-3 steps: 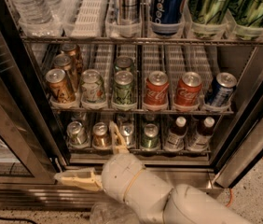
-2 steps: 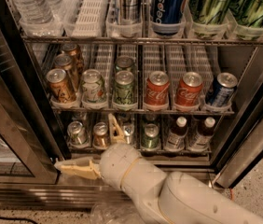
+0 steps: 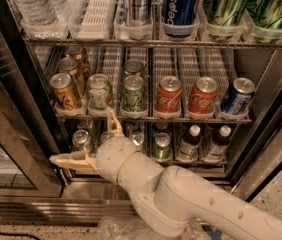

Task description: Pick orange can from middle shelf of fridge

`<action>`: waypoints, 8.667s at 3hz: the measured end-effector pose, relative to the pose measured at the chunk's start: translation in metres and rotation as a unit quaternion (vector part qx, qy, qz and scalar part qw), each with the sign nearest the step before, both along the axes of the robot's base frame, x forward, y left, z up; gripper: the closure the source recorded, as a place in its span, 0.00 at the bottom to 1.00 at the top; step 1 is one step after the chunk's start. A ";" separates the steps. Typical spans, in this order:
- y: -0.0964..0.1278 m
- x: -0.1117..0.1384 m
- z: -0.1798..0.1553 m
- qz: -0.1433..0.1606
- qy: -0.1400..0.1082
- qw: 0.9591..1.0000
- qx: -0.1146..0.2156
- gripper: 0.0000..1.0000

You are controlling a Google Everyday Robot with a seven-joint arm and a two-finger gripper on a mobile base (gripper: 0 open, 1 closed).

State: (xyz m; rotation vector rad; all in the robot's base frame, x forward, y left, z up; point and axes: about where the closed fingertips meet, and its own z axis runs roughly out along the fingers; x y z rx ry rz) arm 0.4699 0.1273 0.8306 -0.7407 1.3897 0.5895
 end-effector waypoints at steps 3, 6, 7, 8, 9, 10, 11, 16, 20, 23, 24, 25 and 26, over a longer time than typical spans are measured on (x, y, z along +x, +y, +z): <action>0.030 0.017 0.000 -0.057 0.004 0.998 0.011 0.00; 0.030 0.024 -0.003 -0.064 0.009 0.997 0.036 0.00; 0.040 0.030 -0.004 -0.085 0.012 0.995 0.045 0.00; 0.047 0.036 -0.001 -0.119 -0.010 0.993 0.015 0.00; 0.047 0.036 -0.001 -0.119 -0.010 0.993 0.015 0.00; 0.047 0.036 -0.001 -0.119 -0.010 0.993 0.015 0.09; 0.047 0.036 -0.001 -0.119 -0.010 0.993 0.015 0.11; 0.026 0.073 -0.006 -0.151 0.000 0.989 -0.005 0.27; 0.047 0.131 0.003 -0.108 -0.005 0.994 -0.009 0.25; 0.072 0.130 0.007 -0.088 -0.005 0.996 -0.002 0.24; 0.076 0.127 0.007 -0.086 -0.004 0.996 -0.002 0.24; 0.076 0.128 0.007 -0.086 -0.004 0.996 -0.002 0.42; 0.076 0.128 0.007 -0.086 -0.004 0.996 -0.002 0.65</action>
Offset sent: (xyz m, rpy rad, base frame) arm 0.0258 0.0248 -0.0025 0.0513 0.0125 -0.2034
